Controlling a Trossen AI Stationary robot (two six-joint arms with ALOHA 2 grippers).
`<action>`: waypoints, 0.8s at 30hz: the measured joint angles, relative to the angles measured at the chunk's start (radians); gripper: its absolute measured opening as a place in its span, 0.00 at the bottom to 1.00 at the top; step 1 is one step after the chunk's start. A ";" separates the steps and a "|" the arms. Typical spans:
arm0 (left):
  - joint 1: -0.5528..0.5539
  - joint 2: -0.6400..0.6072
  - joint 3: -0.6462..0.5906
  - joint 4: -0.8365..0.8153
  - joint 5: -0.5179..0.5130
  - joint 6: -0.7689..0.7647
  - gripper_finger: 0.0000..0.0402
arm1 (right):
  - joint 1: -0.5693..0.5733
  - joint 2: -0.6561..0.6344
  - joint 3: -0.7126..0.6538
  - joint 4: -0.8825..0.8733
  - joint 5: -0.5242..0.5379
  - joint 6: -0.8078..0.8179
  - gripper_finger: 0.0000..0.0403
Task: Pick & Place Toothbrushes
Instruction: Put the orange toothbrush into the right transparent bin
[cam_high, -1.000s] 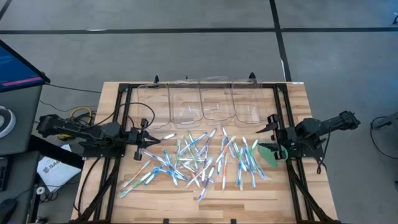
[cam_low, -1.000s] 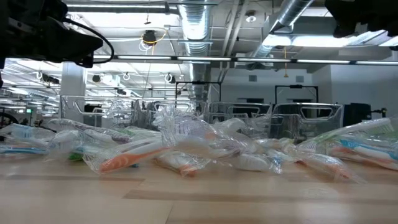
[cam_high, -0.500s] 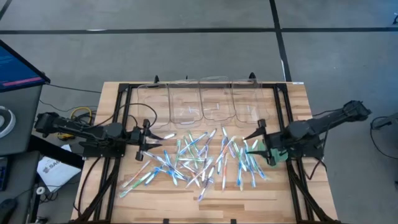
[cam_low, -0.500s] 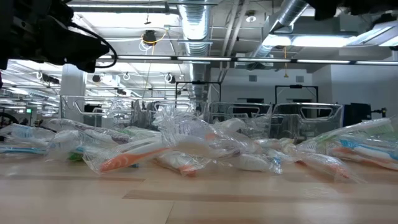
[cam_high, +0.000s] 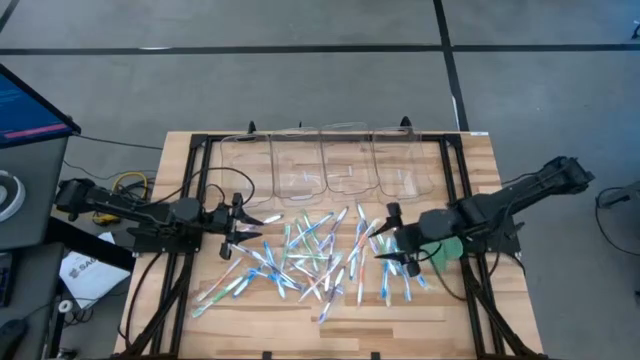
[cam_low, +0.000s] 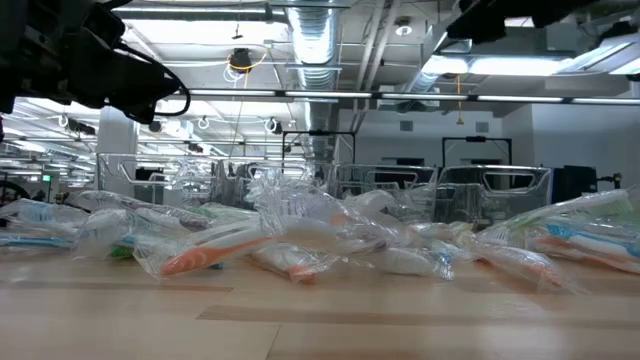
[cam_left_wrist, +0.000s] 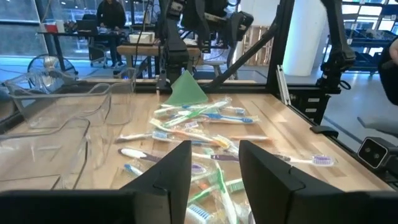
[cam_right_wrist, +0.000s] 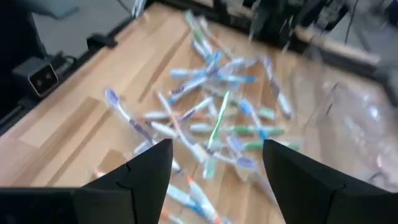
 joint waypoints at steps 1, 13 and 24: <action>0.000 0.001 0.000 0.000 0.000 0.002 0.32 | 0.000 0.023 0.012 -0.006 0.000 0.010 0.61; 0.001 0.000 0.000 0.036 -0.005 0.075 0.32 | -0.053 0.298 0.110 -0.061 0.000 -0.029 0.61; 0.001 0.000 0.000 0.038 -0.005 0.075 0.32 | -0.148 0.527 0.234 -0.335 -0.005 -0.036 0.61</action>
